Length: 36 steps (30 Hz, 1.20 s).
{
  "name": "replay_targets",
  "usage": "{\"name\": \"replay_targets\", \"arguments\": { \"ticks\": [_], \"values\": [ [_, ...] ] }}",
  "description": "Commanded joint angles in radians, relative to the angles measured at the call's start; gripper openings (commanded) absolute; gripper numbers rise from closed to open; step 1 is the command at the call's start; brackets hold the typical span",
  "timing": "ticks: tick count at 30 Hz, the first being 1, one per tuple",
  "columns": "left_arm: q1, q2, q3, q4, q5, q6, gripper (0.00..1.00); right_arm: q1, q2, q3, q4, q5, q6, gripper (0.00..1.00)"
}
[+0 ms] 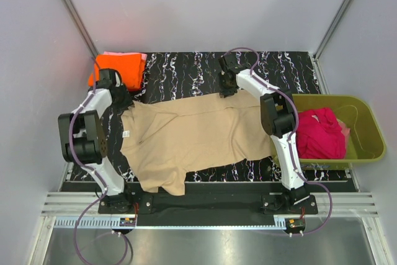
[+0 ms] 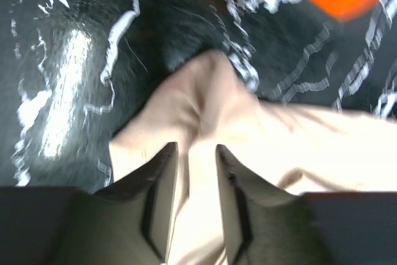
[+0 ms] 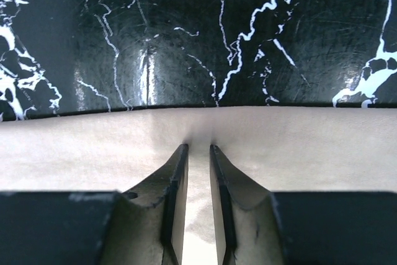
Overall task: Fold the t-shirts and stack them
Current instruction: Fold the tshirt
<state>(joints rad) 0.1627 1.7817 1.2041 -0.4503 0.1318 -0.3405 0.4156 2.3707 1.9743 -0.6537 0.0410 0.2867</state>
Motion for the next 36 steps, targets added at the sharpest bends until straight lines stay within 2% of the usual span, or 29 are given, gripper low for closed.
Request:
{"name": "replay_targets", "arguments": {
  "ticks": [1,5,11,19,29,36],
  "values": [
    [-0.087,-0.134,0.035,-0.057,-0.067,0.121,0.39,-0.006,-0.001,0.049,-0.011,-0.039,-0.015,0.28],
    [-0.185,-0.180,-0.012,-0.068,0.018,0.156,0.39,-0.008,-0.030,0.041,-0.011,-0.066,-0.012,0.30],
    [-0.261,-0.150,-0.067,-0.093,-0.024,0.167,0.45,-0.006,-0.119,0.006,-0.012,-0.070,-0.014,0.32],
    [-0.276,-0.035,-0.014,-0.105,-0.032,0.247,0.46,-0.008,-0.231,-0.086,-0.011,-0.087,-0.007,0.33],
    [-0.272,0.096,0.118,-0.107,0.129,0.314,0.48,-0.006,-0.294,-0.137,0.005,-0.075,-0.024,0.34],
    [-0.272,0.148,0.158,-0.108,0.163,0.328,0.48,-0.008,-0.286,-0.140,0.008,-0.061,-0.035,0.34]
  ]
}}
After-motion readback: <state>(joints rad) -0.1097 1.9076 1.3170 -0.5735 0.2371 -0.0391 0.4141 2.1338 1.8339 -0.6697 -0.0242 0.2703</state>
